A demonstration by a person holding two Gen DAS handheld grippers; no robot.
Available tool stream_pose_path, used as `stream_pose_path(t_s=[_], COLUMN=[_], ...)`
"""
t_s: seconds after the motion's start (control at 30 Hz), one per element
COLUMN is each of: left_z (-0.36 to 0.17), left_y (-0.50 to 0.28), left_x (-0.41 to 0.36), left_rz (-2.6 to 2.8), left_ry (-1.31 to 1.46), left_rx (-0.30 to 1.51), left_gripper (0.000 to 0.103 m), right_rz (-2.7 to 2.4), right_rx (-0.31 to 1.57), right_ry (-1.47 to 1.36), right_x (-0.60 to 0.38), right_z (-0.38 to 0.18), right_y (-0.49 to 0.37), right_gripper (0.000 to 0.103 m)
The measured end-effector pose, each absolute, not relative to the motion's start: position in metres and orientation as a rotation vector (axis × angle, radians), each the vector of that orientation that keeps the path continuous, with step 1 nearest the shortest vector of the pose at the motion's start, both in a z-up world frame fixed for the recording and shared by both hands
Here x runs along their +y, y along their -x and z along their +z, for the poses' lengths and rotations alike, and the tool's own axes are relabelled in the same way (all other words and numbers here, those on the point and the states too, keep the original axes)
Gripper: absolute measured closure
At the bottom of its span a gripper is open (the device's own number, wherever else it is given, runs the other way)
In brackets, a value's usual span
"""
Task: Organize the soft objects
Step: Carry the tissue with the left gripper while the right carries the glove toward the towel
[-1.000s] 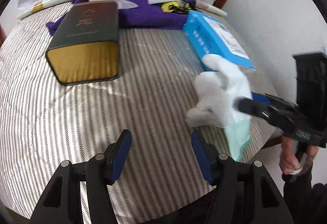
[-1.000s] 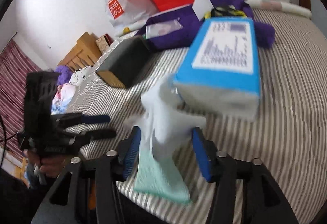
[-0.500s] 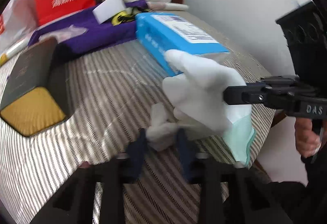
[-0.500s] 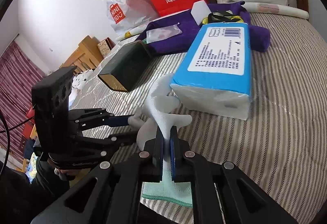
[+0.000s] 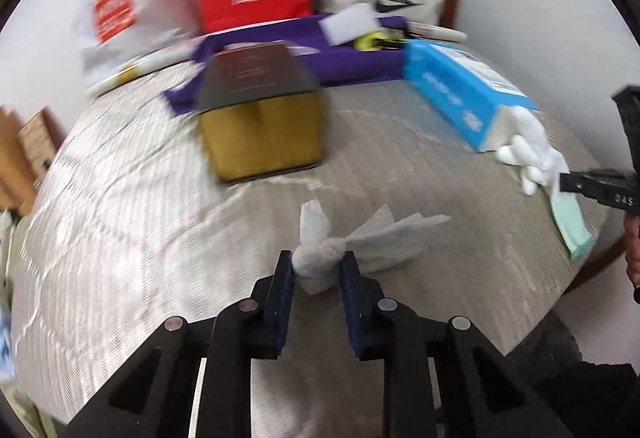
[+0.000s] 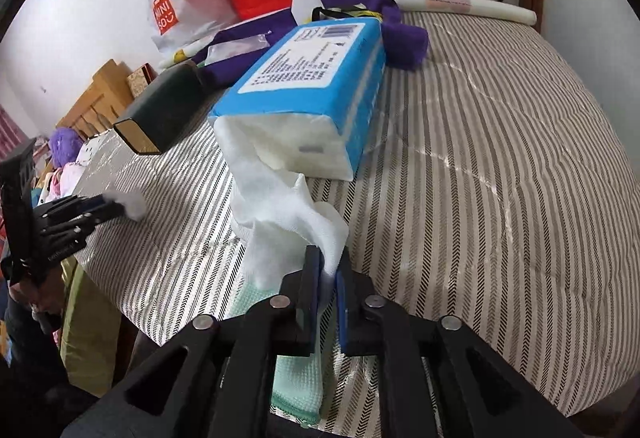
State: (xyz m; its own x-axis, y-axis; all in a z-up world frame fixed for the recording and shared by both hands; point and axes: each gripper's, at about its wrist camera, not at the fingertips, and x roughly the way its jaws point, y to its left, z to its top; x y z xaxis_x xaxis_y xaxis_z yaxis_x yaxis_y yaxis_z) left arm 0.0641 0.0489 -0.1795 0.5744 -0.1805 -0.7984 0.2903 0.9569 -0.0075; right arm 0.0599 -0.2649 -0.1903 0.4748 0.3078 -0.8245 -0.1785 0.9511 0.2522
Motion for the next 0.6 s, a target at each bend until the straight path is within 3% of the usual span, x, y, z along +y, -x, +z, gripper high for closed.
stream_pose_path(t_s=[0.03,0.1,0.17,0.33,0.37,0.47,0.5,0.6], left_z=[-0.18,-0.182,-0.184,-0.188,-0.188,-0.189,-0.189,-0.186], left_y=[-0.064,-0.064,-0.066,-0.067,-0.068,-0.068,-0.067,-0.061], left_x=[0.056,0.067,0.073,0.07,0.068,0.066,0.064,0.057], left_rz=[-0.254,-0.224,-0.237,-0.209,-0.211,-0.216,-0.225,-0.228], left_ry=[-0.12,-0.094,-0.061,-0.072,-0.071,-0.054,-0.052,-0.086], left_rx=[0.922,0.921,0.928,0.916,0.908,0.888,0.88,0.858], left_gripper=[0.081,0.081,0.079,0.069,0.069,0.073,0.082,0.083], right_rz=[0.299,0.295,0.305,0.277,0.27,0.289,0.296,0.289], right_rx=[1.031,1.028,1.011,0.975,0.964,0.949,0.945,0.946], right_ry=[-0.134,-0.138,-0.15,-0.082,-0.051,-0.011,-0.017,-0.029], right_x=[-0.264,-0.262,-0.26,-0.246,-0.242,-0.232,-0.231,-0.231], right_z=[-0.191,-0.193,-0.194,-0.195,-0.196,-0.197,-0.196,-0.195], right_y=[-0.06,-0.061,-0.062,-0.063,-0.063,-0.061,-0.061,-0.059], right_gripper=[0.086,0.062,0.057,0.057,0.061,0.093,0.094,0.095])
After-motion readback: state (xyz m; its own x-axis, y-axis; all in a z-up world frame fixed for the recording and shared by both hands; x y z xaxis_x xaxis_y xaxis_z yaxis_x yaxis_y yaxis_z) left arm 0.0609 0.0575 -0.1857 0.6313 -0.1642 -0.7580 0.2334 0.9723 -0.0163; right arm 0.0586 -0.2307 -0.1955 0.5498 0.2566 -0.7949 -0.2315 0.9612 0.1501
